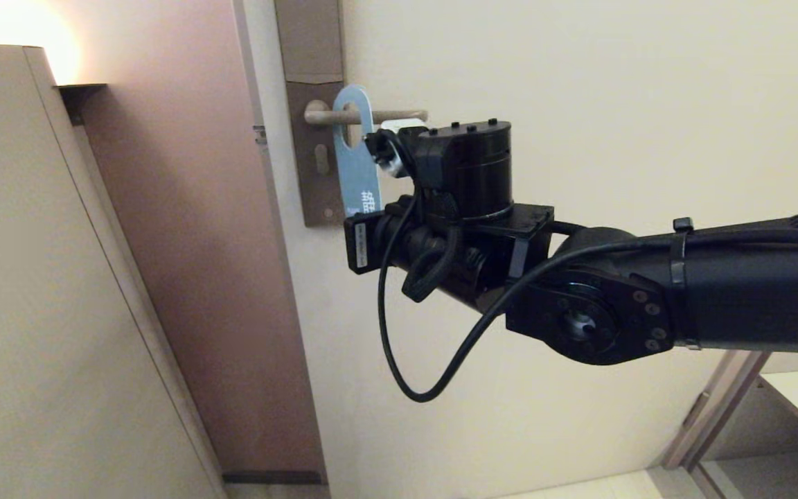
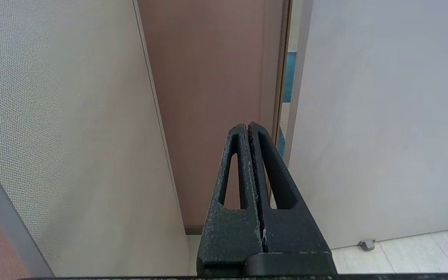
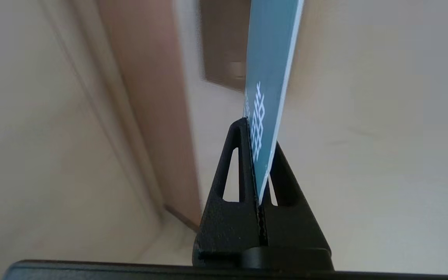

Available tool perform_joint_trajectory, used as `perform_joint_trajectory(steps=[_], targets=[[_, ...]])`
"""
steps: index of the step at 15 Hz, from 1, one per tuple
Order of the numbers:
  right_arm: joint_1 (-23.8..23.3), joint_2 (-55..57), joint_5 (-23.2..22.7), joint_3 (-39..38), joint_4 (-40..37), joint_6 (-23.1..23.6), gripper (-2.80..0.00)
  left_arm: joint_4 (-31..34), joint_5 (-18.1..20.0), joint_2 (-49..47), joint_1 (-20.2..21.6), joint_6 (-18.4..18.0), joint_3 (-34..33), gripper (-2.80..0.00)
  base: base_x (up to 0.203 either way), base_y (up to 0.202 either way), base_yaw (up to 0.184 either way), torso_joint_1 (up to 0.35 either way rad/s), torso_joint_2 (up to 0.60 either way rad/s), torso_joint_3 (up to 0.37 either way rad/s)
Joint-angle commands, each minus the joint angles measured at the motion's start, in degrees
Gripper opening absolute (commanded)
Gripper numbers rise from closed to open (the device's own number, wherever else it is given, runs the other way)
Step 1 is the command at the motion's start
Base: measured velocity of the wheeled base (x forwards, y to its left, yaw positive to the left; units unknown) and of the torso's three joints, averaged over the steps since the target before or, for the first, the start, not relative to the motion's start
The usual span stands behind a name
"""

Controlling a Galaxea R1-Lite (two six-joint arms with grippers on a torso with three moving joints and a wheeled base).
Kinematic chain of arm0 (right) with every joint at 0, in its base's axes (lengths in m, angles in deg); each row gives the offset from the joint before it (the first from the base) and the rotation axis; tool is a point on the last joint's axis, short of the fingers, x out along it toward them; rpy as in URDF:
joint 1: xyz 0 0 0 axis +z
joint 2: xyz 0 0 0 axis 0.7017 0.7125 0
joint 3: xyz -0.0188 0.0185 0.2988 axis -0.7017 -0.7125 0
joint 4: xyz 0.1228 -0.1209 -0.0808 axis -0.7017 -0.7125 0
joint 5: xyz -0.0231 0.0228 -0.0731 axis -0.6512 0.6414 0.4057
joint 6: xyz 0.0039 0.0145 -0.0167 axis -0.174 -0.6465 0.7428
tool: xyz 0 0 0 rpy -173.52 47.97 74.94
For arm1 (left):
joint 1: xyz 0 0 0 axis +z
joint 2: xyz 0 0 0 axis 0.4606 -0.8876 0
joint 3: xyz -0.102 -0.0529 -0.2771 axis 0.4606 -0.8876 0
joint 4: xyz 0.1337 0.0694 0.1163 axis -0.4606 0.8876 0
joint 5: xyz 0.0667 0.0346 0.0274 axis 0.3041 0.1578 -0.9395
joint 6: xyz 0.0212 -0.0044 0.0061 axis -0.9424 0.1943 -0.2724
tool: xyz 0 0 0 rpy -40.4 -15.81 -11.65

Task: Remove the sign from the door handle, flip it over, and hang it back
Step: Hang the sign back with the other side facing out

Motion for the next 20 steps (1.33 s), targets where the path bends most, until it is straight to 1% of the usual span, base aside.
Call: perform_joint_trajectory(steps=[1, 8, 14, 20], targets=[[1.00, 1.54, 0.06, 0.77, 0.12, -0.20, -2.80, 0.00, -0.01, 0.02, 0.02, 0.01, 0.00, -2.80, 0.000, 0.000, 0.000, 0.000, 0.00, 0.000], [2.49, 3.03, 0.06, 2.04, 0.12, -0.29, -2.80, 0.00, -0.01, 0.02, 0.02, 0.01, 0.00, -2.80, 0.000, 0.000, 0.000, 0.000, 0.00, 0.000], [2.62, 3.12, -0.03, 2.36, 0.12, -0.47, -2.80, 0.00, -0.01, 0.02, 0.02, 0.01, 0.00, -2.80, 0.000, 0.000, 0.000, 0.000, 0.00, 0.000], [4.51, 3.32, -0.03, 2.27, -0.04, -0.64, -2.80, 0.00, -0.01, 0.02, 0.02, 0.01, 0.00, -2.80, 0.000, 0.000, 0.000, 0.000, 0.00, 0.000]])
